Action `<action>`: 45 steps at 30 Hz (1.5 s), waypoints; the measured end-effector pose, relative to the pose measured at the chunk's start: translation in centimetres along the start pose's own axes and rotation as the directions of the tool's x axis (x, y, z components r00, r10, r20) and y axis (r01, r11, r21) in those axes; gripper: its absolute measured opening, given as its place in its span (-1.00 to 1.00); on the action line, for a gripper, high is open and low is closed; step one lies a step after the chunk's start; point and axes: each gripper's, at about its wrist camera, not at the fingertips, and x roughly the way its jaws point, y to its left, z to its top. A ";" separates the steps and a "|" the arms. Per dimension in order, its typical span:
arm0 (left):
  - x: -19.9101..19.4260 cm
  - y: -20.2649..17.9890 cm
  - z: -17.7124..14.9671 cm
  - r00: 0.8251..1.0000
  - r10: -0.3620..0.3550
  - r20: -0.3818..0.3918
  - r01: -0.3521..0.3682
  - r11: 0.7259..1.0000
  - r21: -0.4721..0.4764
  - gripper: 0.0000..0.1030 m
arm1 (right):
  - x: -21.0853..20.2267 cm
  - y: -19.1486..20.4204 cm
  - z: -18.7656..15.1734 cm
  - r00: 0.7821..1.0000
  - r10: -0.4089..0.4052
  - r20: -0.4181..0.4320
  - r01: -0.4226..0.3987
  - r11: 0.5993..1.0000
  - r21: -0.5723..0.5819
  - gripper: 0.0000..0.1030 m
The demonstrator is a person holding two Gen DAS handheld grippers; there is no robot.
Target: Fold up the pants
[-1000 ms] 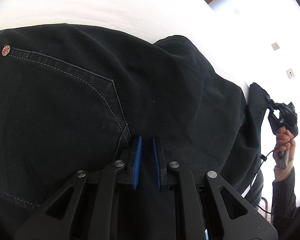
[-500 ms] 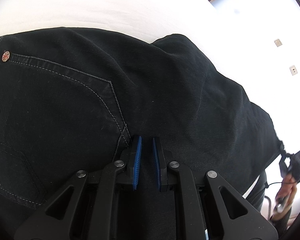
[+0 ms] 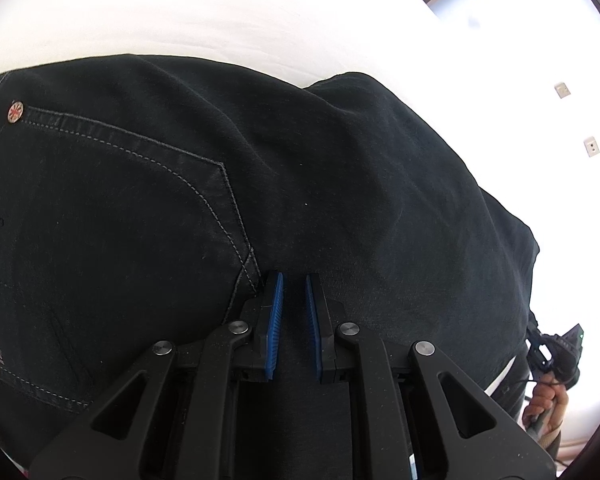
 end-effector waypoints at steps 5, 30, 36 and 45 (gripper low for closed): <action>0.2 -0.8 0.4 1.000 0.029 -0.006 -0.028 0.999 0.041 -0.78 | 0.3 -0.5 0.2 1.000 0.008 -0.026 -0.007 1.000 0.013 -0.95; -1.9 -1.6 -1.2 0.995 0.042 0.086 -0.043 0.999 0.010 -0.76 | 6.5 5.6 -3.1 0.966 -0.065 -0.252 -0.014 0.954 -0.301 -1.00; -2.8 -5.7 -0.4 0.985 -0.071 0.158 0.060 0.996 0.073 -0.75 | 2.7 4.4 -2.7 0.974 -0.164 -0.154 0.104 0.935 -0.339 -1.00; 0.7 -6.7 -0.3 0.992 -0.049 0.117 0.040 0.996 0.080 -0.75 | 1.2 12.9 -2.2 0.981 -0.145 -0.128 0.062 0.864 -0.499 -0.57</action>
